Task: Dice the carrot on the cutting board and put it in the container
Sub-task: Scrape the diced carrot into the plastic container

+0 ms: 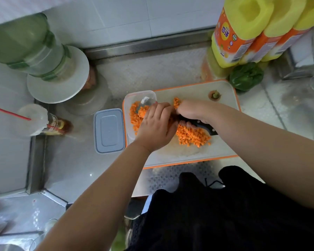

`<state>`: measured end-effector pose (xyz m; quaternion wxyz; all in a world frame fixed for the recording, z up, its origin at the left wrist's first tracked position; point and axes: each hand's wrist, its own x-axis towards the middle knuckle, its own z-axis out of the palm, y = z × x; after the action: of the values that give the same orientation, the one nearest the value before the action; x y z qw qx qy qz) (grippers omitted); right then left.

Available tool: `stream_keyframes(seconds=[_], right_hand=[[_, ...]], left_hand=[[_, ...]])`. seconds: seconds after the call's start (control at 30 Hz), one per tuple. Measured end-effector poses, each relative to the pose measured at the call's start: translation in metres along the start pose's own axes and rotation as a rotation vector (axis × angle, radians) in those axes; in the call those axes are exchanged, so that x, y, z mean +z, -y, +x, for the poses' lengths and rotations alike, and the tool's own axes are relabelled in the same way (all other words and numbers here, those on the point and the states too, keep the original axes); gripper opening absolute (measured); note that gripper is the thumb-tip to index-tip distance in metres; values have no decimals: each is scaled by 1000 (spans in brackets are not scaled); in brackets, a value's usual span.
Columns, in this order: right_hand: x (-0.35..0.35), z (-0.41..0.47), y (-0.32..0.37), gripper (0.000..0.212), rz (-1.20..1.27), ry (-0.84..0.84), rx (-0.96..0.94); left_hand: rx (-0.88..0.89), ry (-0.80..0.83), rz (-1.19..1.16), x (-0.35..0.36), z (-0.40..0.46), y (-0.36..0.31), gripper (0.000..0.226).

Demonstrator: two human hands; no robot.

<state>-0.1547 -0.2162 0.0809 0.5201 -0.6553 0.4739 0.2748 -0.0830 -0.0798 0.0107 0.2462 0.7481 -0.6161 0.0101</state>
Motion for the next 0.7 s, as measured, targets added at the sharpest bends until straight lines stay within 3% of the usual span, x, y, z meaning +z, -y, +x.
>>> stream_keyframes(seconds=[0.23,0.47,0.7], right_hand=[[4,-4,12,35,-3,23,20],[-3,-14,8,37,77,54,31],[-19,-27,-7,31,-8,-12,32]], left_hand=[[-130,45,-56,4,4,15,28],[-404,40,-33,6,12,39,35],[-567,17,173,-7,6,56,28]])
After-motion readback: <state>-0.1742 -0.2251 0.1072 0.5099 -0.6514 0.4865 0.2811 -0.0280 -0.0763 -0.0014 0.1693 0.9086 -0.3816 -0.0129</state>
